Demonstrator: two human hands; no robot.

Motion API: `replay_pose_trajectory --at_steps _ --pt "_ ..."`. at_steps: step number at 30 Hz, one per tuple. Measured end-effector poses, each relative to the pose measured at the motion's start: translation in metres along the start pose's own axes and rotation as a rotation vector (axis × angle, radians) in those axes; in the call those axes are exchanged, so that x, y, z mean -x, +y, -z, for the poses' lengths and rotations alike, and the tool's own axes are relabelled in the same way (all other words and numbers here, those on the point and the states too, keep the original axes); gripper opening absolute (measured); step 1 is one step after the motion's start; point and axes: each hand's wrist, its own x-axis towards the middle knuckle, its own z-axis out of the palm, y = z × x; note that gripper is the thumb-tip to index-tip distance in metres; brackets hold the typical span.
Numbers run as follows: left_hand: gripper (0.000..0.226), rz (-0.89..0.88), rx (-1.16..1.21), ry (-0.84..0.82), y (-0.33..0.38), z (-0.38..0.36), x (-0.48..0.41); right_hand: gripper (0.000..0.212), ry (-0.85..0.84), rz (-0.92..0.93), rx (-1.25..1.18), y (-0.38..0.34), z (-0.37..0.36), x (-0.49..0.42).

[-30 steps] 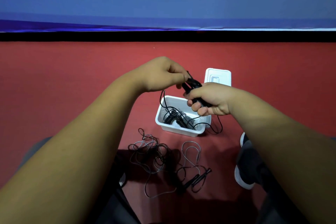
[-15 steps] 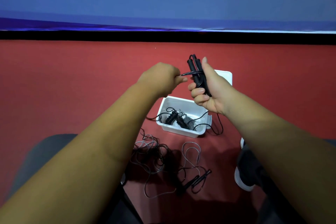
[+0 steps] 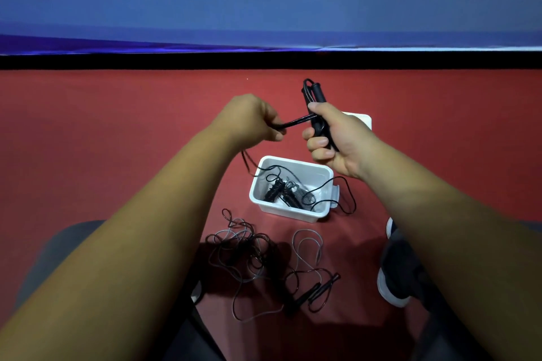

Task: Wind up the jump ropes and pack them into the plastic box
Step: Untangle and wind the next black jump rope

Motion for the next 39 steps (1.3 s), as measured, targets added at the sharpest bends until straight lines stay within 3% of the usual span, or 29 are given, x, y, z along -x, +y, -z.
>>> replay_pose_trajectory --at_steps 2,6,9,14,16,19,22,26,30,33,35,39 --pt "0.013 0.010 0.035 -0.066 -0.001 -0.001 0.001 0.028 0.005 0.009 -0.002 0.000 0.000 0.001" --pt "0.025 0.008 0.479 -0.268 -0.004 -0.001 0.004 0.023 0.005 0.042 0.064 -0.006 -0.001 0.006" --pt "0.044 0.042 0.694 -0.223 0.001 -0.005 0.003 0.020 -0.024 0.053 0.147 -0.005 -0.005 0.012" --pt "0.062 0.125 0.785 -0.119 0.013 -0.010 0.005 0.017 -0.164 0.002 0.288 -0.001 -0.012 0.021" --pt "0.057 0.122 0.858 -0.130 0.014 -0.013 0.003 0.014 -0.212 -0.015 0.333 0.001 -0.015 0.024" --pt "0.027 0.096 0.951 -0.053 0.015 -0.018 0.000 0.015 -0.228 -0.020 0.363 0.001 -0.017 0.027" --pt "0.013 0.070 0.965 0.016 0.017 -0.023 -0.001 0.021 -0.249 -0.101 0.351 -0.003 -0.014 0.027" --pt "0.015 0.044 0.997 0.066 0.020 -0.027 -0.003 0.022 -0.252 -0.208 0.260 -0.009 -0.010 0.029" --pt "0.028 0.009 0.903 0.100 0.019 -0.019 -0.002 0.014 -0.257 -0.162 0.162 -0.011 -0.013 0.031" --pt "0.050 0.017 0.728 0.095 0.015 -0.012 -0.002 0.010 -0.206 -0.090 0.130 -0.011 -0.010 0.025" --pt "0.055 0.018 0.582 -0.003 0.009 -0.010 -0.002 0.010 -0.126 -0.049 0.079 -0.012 -0.005 0.019" --pt "0.041 -0.054 0.417 -0.323 -0.001 -0.011 0.004 0.010 0.051 0.014 0.070 -0.010 0.006 0.008"
